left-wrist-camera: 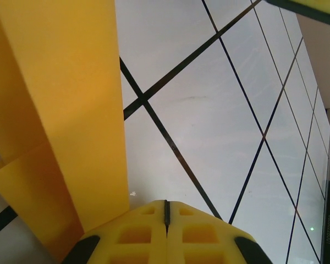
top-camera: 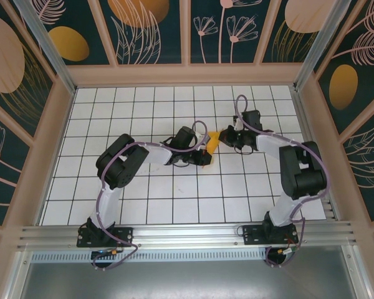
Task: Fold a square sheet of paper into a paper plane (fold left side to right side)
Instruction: Fold the wing for the fifth time at the center of the table.
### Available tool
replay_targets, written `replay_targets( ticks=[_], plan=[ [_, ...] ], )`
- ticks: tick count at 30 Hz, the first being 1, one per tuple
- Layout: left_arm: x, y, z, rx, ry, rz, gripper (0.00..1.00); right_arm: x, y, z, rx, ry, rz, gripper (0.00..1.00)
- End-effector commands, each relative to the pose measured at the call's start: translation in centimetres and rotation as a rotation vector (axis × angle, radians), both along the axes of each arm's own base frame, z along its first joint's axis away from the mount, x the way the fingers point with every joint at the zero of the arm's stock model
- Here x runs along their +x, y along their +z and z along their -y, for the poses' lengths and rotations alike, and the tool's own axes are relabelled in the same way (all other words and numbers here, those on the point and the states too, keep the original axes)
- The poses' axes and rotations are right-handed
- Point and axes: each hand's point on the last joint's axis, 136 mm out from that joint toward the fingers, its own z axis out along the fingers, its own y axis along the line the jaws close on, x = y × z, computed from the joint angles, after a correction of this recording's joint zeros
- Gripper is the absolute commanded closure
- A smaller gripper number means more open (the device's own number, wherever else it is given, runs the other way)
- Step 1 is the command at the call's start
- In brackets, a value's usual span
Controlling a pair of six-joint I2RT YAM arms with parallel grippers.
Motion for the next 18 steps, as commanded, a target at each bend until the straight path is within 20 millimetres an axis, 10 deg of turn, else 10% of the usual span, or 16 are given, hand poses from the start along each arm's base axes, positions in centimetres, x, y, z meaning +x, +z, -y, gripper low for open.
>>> replay_targets(
  ticks=[1, 18],
  plan=[
    [-3.7, -5.9, -3.3, 0.188, 0.018, -0.179, 1.0, -2.5, -0.5, -0.6, 0.015, 0.045, -0.006, 1.0],
    [-3.6, -5.7, -3.4, 0.198, 0.02, -0.168, 1.0, -1.6, -1.7, -4.3, 0.078, 0.098, -0.021, 1.0]
  ],
)
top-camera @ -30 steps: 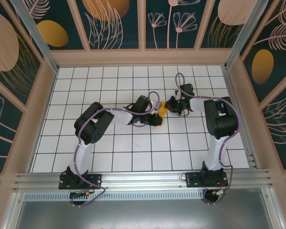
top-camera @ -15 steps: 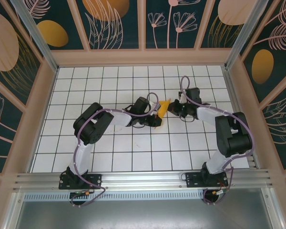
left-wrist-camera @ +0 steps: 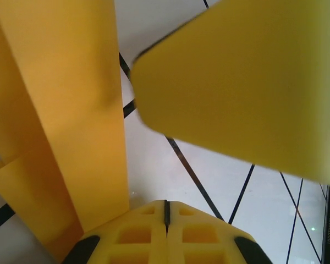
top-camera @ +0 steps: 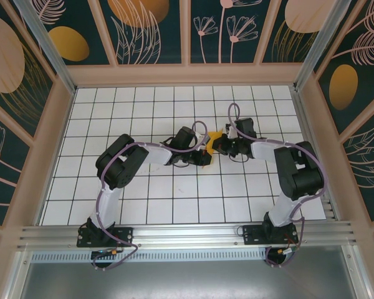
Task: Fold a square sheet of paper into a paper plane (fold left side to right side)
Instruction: Fold the wing for the fifth time at the center of the table.
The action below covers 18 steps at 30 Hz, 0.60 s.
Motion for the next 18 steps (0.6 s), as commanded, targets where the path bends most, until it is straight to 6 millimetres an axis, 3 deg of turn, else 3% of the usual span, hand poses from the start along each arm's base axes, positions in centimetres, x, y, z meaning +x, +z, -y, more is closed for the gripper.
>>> replay_targets(
  ticks=[1, 18],
  plan=[
    [-3.6, -5.7, -3.4, 0.192, 0.016, -0.171, 1.0, 1.0, 0.3, -1.1, 0.021, 0.013, 0.017, 1.0],
    [-3.7, -5.6, -3.5, 0.191, 0.014, -0.169, 1.0, 3.0, -3.5, 0.2, -0.115, -0.017, -0.012, 1.0]
  ],
)
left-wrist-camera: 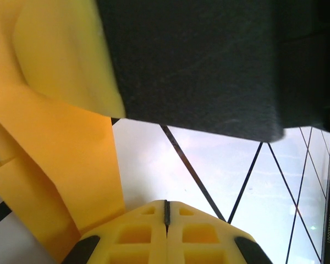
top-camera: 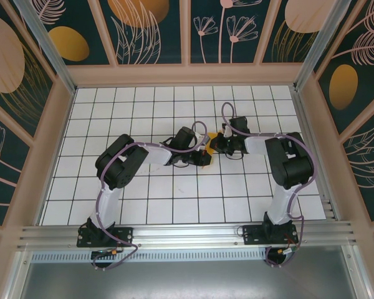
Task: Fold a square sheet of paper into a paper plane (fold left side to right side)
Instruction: Fold the wing for the fifth time at the center of the table.
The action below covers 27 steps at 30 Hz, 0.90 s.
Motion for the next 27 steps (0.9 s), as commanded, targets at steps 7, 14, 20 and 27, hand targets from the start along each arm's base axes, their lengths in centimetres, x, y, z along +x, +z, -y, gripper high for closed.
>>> replay_targets(
  ticks=[7, 14, 20, 27],
  plan=[
    [-3.6, -5.5, -3.3, 0.191, 0.011, -0.165, 1.0, 1.1, -1.8, 1.5, -0.07, -0.022, -0.014, 1.0],
    [-3.8, -5.8, -3.5, 0.197, 0.01, -0.173, 1.0, 2.5, -2.2, 3.1, -0.107, -0.047, -0.017, 1.0],
    [-3.8, -5.8, -3.5, 0.195, 0.01, -0.173, 1.0, 4.6, -2.2, 4.8, -0.138, -0.074, -0.007, 1.0],
    [-3.9, -5.6, -3.5, 0.191, 0.008, -0.17, 1.0, 6.6, -2.6, 6.8, -0.158, -0.109, -0.006, 1.0]
  ],
)
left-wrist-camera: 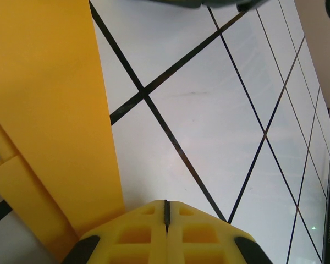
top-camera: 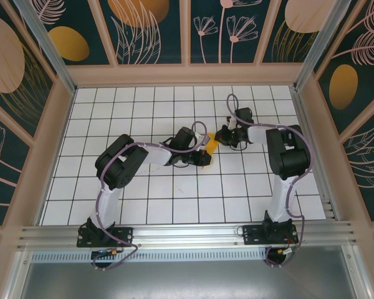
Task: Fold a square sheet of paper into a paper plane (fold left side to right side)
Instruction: Fold the wing for the fifth time at the center of the table.
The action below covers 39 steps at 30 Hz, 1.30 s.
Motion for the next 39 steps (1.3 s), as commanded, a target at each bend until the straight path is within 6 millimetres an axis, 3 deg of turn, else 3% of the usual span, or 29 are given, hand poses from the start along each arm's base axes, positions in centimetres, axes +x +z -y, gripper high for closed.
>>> replay_targets(
  ticks=[1, 11, 20, 23, 28, 32, 34, 39],
  plan=[
    [-3.9, -5.5, -3.4, 0.188, 0.007, -0.171, 1.0, 2.6, -2.1, 4.3, -0.135, -0.094, 0.018, 1.0],
    [-3.8, -5.0, -3.5, 0.178, 0.013, -0.164, 1.0, 5.9, -1.9, 7.3, -0.14, -0.143, 0.035, 1.0],
    [-3.7, -4.5, -3.4, 0.17, 0.013, -0.156, 1.0, 9.3, 4.6, 8.0, -0.128, -0.148, 0.152, 1.0],
    [-3.6, -4.2, -3.3, 0.167, 0.015, -0.149, 1.0, 8.1, 7.1, 7.6, -0.112, -0.141, 0.192, 1.0],
    [-3.4, -4.0, -3.1, 0.161, 0.015, -0.144, 1.0, 2.8, 9.5, 3.9, -0.025, -0.075, 0.21, 0.99],
    [-3.3, -4.0, -3.1, 0.163, 0.015, -0.14, 1.0, -1.2, 8.3, 0.9, 0.038, -0.042, 0.161, 0.99],
    [-3.3, -4.1, -3.1, 0.163, 0.015, -0.14, 1.0, -2.4, 7.4, -0.4, 0.056, -0.021, 0.134, 0.99],
    [-3.2, -4.0, -3.1, 0.163, 0.018, -0.14, 1.0, -2.5, 4.4, -1.8, 0.046, -0.003, 0.069, 1.0]
  ],
)
